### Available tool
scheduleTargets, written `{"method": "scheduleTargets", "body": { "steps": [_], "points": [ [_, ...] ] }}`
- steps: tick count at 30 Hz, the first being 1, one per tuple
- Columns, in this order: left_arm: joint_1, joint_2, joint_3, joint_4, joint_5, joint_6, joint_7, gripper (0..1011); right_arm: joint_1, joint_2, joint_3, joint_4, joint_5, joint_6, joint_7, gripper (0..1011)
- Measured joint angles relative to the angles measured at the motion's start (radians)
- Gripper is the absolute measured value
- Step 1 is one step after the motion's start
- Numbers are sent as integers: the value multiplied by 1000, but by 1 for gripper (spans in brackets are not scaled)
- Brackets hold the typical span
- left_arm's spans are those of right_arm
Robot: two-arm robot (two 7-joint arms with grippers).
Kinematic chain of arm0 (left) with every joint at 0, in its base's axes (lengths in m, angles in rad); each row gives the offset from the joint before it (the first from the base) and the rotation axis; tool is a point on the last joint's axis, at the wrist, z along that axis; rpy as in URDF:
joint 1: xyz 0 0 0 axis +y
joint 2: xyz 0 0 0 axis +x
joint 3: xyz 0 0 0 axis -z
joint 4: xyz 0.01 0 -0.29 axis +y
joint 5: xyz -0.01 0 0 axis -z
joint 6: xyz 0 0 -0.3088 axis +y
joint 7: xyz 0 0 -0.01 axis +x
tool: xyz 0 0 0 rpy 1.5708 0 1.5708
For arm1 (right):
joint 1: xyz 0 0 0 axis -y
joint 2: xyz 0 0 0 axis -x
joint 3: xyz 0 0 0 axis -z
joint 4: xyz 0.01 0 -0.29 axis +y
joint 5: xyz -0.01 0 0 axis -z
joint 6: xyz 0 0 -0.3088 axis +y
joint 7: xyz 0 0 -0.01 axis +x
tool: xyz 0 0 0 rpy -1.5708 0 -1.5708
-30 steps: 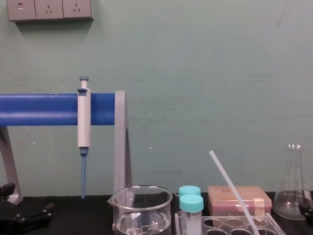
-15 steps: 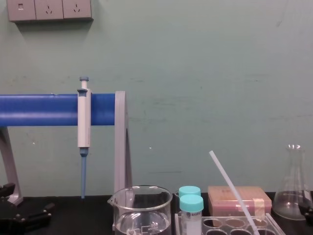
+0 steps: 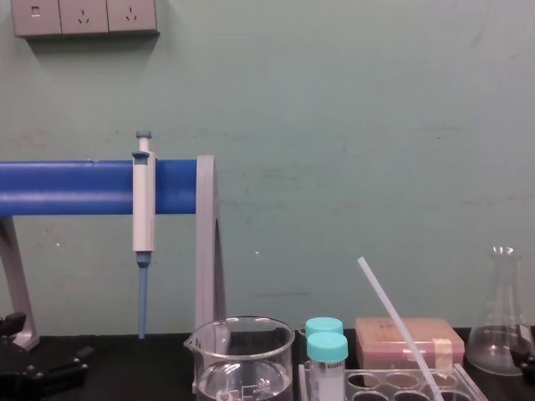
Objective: Pick up the stirring rod with one hand, then place it down.
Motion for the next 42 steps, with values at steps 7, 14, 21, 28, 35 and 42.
{"method": "scheduleTargets", "body": {
  "steps": [7,14,21,28,35,42],
  "points": [
    [0,0,0,0,0,0,0,1000,0,0,0,0,0,0,0,1004],
    [0,0,0,0,0,0,0,1000,-1,-1,9,1,-12,-27,16,1004],
    [0,0,0,0,0,0,0,1000,-2,-4,22,1,-31,-100,61,1004],
    [0,0,0,0,0,0,0,1000,26,-13,19,21,-36,-174,147,1004],
    [0,0,0,0,0,0,0,1000,98,-41,9,92,1,-241,285,1004],
    [0,0,0,0,0,0,0,1000,161,-74,3,164,30,-277,391,1004]
  ]
}}
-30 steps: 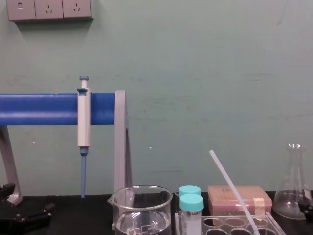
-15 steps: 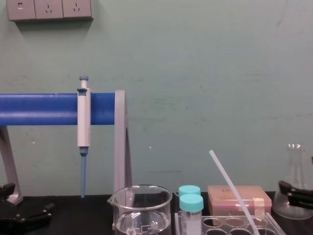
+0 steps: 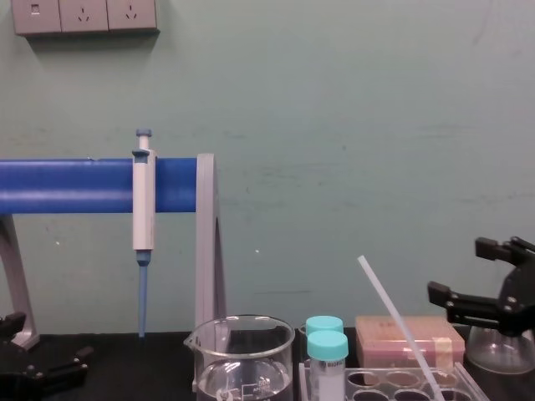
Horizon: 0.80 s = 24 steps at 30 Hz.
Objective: Pick up the stirring rod with one hand, then place it down.
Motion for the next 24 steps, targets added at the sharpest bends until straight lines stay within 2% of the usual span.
{"method": "scheduleTargets", "body": {
  "steps": [6,15,21,22,24],
  "points": [
    [0,0,0,0,0,0,0,1000,54,-32,-3,69,20,-22,73,1004],
    [0,0,0,0,0,0,0,1000,169,-96,-8,234,64,-44,225,1004],
    [0,0,0,0,0,0,0,1000,212,-126,-10,306,81,-50,287,1004],
    [0,0,0,0,0,0,0,1000,232,-143,-10,343,93,-50,322,1004],
    [0,0,0,0,0,0,0,1000,244,-153,-10,366,103,-49,347,1004]
  ]
}}
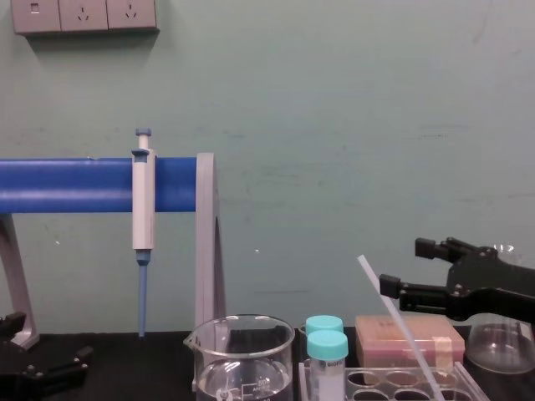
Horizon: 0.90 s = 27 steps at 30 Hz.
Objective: Pick up the stirring rod with one hand, then place it down.
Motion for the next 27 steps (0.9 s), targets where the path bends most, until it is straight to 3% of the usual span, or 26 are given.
{"method": "scheduleTargets", "body": {
  "steps": [10,27],
  "points": [
    [0,0,0,0,0,0,0,1000,55,-57,18,131,38,24,105,1004],
    [0,0,0,0,0,0,0,1000,108,-103,26,252,40,80,179,1004]
  ]
}}
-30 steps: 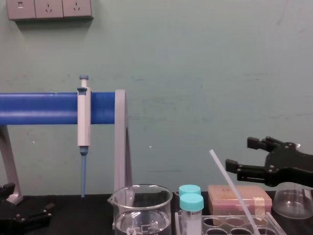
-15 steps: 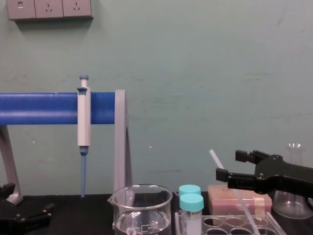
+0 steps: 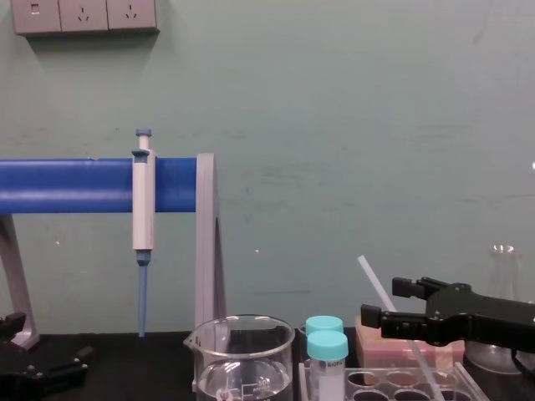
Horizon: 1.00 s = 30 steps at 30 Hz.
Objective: Pick up the stirring rod with one hand, then place it down.
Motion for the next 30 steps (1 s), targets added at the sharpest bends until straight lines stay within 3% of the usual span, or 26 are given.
{"method": "scheduleTargets", "body": {
  "steps": [27,30],
  "points": [
    [0,0,0,0,0,0,0,1000,13,-8,2,21,-16,-2,2,1004],
    [0,0,0,0,0,0,0,1000,13,-8,2,21,-15,-3,2,950]
  ]
}}
